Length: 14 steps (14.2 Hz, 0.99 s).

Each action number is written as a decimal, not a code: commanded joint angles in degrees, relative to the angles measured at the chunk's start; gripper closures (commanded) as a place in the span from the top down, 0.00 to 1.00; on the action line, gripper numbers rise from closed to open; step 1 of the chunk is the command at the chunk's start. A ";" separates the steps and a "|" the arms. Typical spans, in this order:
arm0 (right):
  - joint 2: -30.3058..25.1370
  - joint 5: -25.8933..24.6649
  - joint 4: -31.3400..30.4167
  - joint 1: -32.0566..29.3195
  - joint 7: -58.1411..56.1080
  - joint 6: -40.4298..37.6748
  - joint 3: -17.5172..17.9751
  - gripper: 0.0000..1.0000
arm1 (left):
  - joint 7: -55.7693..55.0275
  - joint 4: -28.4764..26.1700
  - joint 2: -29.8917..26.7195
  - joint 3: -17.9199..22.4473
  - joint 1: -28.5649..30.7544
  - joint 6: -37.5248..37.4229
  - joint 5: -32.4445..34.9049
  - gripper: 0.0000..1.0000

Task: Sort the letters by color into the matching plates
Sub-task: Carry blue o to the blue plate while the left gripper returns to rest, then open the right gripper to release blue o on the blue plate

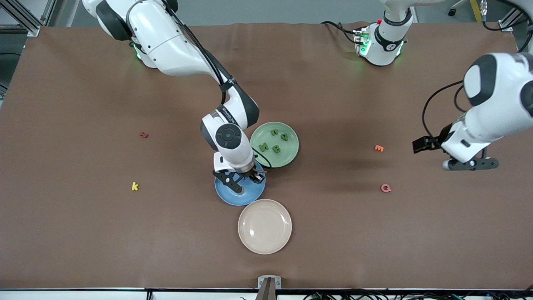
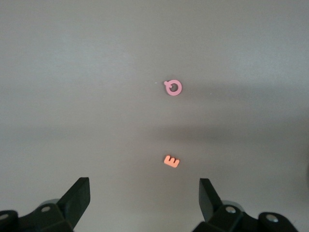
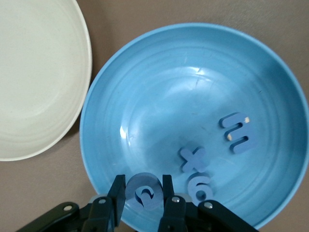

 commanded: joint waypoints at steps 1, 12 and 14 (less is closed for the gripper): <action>1.46 0.86 2.50 0.60 1.24 -0.94 -0.47 0.99 | 1.48 -2.95 -6.32 0.86 0.13 -2.63 -1.42 0.99; -6.17 0.95 1.89 -6.50 -26.92 -21.37 -0.82 1.00 | 2.53 4.94 -13.89 0.60 3.21 -12.92 -2.65 0.99; -10.12 0.16 -0.73 -8.88 -32.14 -25.10 -1.00 1.00 | 2.44 8.02 -13.28 0.68 3.21 -12.92 -2.39 0.99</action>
